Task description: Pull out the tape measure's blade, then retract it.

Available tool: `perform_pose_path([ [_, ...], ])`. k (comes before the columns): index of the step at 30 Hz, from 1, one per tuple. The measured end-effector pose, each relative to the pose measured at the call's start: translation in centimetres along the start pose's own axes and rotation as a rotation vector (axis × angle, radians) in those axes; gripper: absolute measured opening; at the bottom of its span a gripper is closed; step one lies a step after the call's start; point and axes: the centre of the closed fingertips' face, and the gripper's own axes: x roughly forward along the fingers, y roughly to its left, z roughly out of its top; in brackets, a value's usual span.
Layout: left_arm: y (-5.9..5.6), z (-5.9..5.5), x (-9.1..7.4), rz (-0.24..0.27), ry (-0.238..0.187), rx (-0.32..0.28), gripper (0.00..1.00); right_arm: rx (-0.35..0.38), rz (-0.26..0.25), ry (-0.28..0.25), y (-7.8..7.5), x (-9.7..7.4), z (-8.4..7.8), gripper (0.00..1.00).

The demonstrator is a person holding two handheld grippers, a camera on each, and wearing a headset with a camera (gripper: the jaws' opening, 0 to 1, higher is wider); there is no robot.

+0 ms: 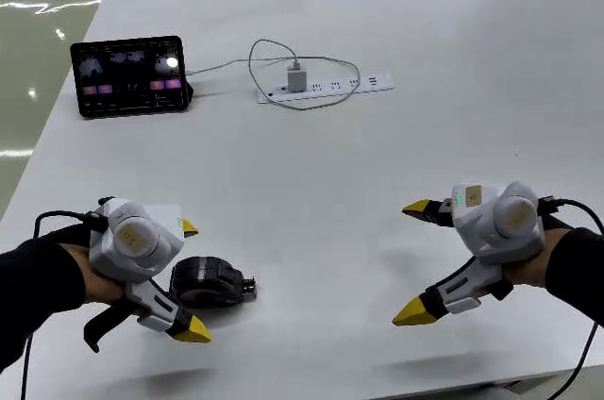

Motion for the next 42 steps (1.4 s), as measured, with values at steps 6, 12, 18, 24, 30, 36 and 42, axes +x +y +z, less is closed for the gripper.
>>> perform_pose_path([
  [6,0.1,0.6,0.4,-0.015,-0.004,0.013,0.78,-0.004,0.021,-0.005,0.3,1.3,0.7,0.99],
  [12,-0.2,0.5,0.5,-0.037,0.025,0.021,0.64,-0.011,0.037,-0.010,0.7,2.3,1.3,0.99],
  [18,-0.2,0.5,0.7,-0.043,0.035,0.042,0.57,-0.024,0.050,-0.013,1.1,3.0,1.9,0.99],
  [24,-0.2,0.3,0.9,-0.037,0.063,0.094,0.40,-0.026,0.053,-0.021,1.0,3.5,2.5,0.99],
  [30,0.3,0.4,0.9,-0.019,0.063,0.096,0.31,-0.036,0.052,-0.024,0.8,4.1,3.1,0.99],
  [36,0.2,0.3,1.0,-0.029,0.096,0.107,0.30,-0.043,0.054,-0.030,0.8,4.9,3.7,0.99],
  [42,0.3,0.3,1.1,-0.031,0.092,0.093,0.30,-0.035,0.060,-0.048,1.1,5.7,4.3,0.99],
])
